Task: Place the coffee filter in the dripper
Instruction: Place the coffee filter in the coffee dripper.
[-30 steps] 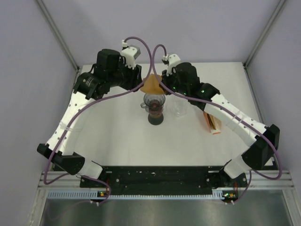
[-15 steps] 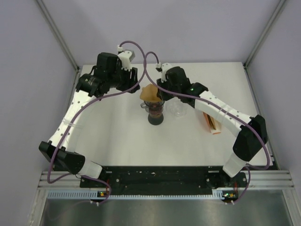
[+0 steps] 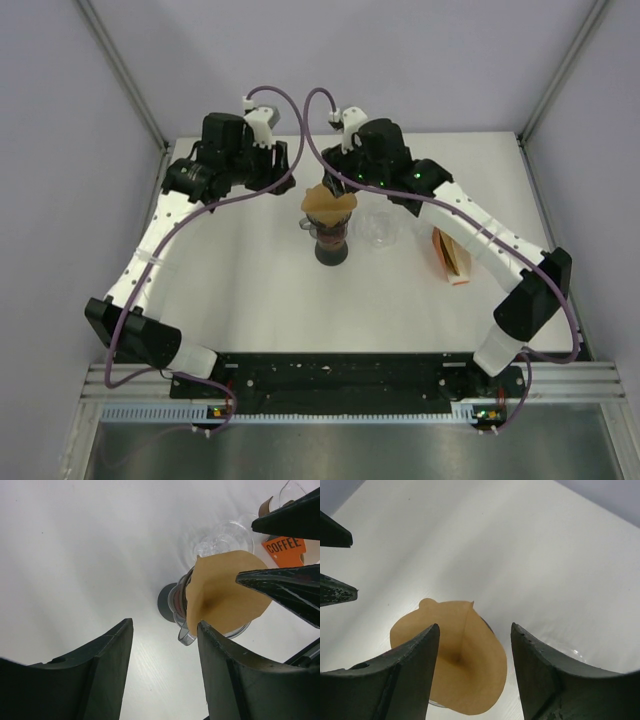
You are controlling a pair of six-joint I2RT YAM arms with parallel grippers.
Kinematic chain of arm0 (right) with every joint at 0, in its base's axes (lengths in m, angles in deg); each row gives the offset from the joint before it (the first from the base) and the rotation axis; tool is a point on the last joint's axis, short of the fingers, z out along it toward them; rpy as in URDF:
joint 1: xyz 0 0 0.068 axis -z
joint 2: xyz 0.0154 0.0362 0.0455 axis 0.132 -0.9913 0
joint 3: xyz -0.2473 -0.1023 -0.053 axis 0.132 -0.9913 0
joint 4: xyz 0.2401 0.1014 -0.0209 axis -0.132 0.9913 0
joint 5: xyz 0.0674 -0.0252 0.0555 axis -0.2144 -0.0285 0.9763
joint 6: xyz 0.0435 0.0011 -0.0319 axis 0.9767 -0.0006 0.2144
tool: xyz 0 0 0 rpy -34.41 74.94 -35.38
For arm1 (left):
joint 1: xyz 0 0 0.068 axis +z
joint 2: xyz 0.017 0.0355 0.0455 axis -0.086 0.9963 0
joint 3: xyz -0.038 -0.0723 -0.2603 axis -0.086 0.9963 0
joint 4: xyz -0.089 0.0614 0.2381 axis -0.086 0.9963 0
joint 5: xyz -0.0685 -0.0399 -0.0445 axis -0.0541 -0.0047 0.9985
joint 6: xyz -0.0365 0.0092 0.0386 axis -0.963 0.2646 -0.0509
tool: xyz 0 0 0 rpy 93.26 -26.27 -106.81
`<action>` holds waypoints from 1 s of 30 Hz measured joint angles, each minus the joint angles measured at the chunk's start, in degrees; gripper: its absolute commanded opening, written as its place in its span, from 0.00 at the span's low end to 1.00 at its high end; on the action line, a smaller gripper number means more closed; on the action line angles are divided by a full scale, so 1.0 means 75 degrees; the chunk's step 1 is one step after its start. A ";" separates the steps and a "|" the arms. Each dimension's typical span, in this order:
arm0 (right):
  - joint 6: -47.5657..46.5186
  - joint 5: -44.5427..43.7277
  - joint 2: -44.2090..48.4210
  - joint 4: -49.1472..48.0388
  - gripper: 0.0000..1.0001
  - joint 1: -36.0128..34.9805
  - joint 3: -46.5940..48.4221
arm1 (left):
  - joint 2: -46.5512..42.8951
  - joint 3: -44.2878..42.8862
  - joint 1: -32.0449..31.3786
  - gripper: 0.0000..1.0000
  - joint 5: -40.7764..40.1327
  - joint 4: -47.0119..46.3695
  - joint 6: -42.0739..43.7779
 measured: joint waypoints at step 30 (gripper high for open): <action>-0.0070 0.0256 -0.2261 0.2722 0.00 -0.0440 0.1684 | 0.0134 0.2057 0.0510 0.55 0.1623 -0.1341 -0.2681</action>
